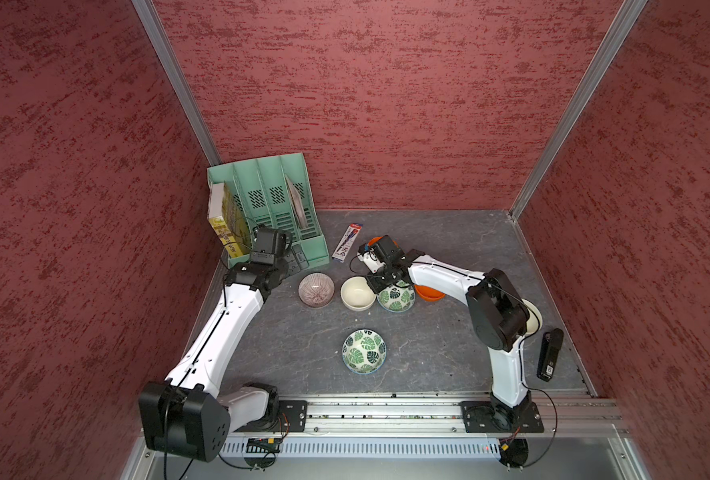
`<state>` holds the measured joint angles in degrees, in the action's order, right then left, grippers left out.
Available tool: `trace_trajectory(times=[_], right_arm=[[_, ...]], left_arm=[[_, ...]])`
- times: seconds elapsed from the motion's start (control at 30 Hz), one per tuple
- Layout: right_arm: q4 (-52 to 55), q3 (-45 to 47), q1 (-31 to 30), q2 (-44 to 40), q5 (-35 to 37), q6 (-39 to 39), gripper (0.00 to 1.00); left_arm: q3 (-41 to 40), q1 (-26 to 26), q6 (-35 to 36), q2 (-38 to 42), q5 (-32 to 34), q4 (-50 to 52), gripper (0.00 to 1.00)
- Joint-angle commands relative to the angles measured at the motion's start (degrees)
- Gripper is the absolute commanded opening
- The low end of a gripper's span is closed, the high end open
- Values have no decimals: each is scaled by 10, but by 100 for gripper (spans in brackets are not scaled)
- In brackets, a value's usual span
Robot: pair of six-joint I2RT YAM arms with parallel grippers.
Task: Stack the bowls
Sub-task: Move the bowl to the center of the board.
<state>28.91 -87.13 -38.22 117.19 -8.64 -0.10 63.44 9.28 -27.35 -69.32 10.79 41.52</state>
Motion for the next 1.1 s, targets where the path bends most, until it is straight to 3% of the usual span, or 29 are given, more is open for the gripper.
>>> trace_trajectory(times=[0.0, 0.2, 0.37, 0.6, 0.77, 0.87, 1.07], right_arm=[[-17, 5, 6, -25, 29, 6, 7], [-26, 5, 5, -20, 28, 15, 11], [-36, 16, 5, -29, 24, 17, 21], [-61, 45, 5, -76, 34, 34, 48], [-53, 71, 18, -143, 77, 71, 59], [-17, 93, 47, -192, 142, 128, 61], [155, 146, 116, -291, 329, 235, 63]], left_arm=[[12, -2, 8, -3, 6, -10, 100], [12, -2, 5, -6, 4, -11, 100], [11, -2, 6, -1, 8, -9, 100], [12, -2, 5, -4, 4, -11, 100], [14, 3, 10, -8, -3, -16, 100], [23, 18, 17, -20, 0, -16, 100], [69, 56, 20, -65, 1, -17, 100]])
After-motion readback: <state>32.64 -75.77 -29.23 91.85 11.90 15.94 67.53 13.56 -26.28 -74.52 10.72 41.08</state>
